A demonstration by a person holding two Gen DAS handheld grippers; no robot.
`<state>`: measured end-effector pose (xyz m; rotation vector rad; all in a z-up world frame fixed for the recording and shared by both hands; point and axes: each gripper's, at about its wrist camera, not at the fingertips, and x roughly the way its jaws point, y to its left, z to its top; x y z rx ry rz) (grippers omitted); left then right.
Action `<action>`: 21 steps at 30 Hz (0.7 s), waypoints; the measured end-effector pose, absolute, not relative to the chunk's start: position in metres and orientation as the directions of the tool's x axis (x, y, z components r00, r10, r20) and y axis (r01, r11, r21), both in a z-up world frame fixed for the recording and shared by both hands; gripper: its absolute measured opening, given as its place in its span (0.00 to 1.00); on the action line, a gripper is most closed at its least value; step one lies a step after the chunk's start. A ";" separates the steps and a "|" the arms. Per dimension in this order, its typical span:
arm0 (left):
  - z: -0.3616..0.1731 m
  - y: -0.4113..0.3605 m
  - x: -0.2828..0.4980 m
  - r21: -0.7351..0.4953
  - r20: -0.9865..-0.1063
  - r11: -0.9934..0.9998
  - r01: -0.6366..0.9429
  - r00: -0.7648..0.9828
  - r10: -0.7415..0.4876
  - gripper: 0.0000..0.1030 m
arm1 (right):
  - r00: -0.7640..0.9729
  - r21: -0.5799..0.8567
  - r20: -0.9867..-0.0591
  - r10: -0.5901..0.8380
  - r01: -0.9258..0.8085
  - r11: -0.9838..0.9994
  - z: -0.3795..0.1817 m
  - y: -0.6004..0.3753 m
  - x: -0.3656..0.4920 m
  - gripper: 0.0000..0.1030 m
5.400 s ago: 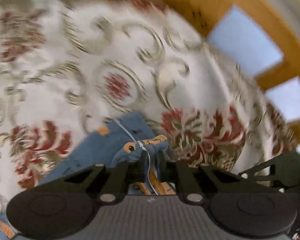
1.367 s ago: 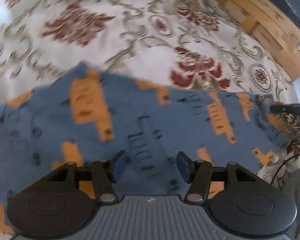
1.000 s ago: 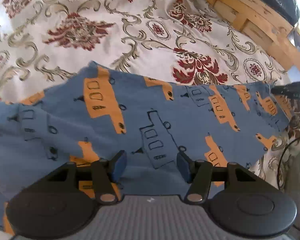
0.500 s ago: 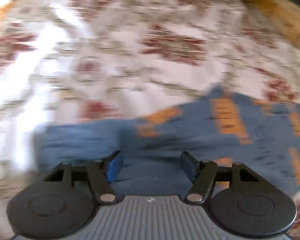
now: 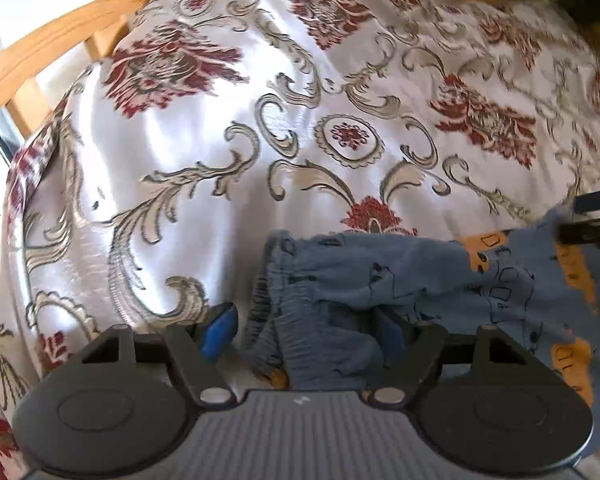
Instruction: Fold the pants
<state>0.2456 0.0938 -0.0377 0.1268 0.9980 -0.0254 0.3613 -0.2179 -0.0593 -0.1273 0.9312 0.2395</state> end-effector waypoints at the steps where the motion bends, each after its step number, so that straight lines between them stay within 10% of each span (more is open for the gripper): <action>1: -0.038 0.096 0.244 0.093 -0.842 0.992 0.082 0.538 0.034 0.71 | 0.585 -0.022 -0.802 0.117 -0.226 0.974 -0.059 -0.228 0.365 0.56; 13: -0.009 0.073 0.227 0.180 -0.782 0.978 0.105 0.619 0.077 0.85 | 0.489 0.176 -0.842 0.229 -0.152 0.973 0.042 -0.404 0.187 0.94; 21: 0.014 -0.050 0.213 0.065 -0.743 0.888 0.454 0.616 -0.260 0.88 | 0.469 0.327 -0.844 0.259 0.068 0.943 0.026 -0.514 0.086 0.97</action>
